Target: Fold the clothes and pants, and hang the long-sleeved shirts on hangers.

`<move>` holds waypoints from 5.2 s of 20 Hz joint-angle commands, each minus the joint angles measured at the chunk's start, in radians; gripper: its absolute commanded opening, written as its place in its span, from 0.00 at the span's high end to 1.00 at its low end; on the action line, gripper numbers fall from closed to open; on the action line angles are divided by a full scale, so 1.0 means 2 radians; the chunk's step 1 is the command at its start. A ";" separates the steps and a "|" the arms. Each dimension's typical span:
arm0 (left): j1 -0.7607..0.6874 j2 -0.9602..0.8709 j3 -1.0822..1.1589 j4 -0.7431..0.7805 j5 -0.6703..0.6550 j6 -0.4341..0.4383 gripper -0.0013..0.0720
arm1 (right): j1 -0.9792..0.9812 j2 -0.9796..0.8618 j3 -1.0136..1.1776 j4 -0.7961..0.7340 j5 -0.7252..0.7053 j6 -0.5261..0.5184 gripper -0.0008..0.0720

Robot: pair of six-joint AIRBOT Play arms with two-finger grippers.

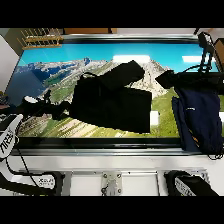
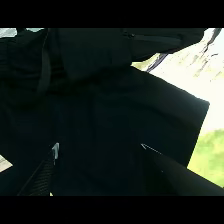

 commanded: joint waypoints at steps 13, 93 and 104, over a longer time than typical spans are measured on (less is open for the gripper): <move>-0.061 0.109 -0.087 0.041 0.008 0.010 0.96 | -0.013 0.048 -0.248 -0.179 0.036 0.279 0.23; -0.053 0.021 0.202 0.026 -0.043 -0.073 0.96 | 0.044 -0.201 0.257 -0.194 0.114 0.154 0.97; -0.066 0.105 -0.008 0.027 -0.034 -0.019 0.96 | 0.057 0.137 -0.326 -0.190 0.072 0.211 0.97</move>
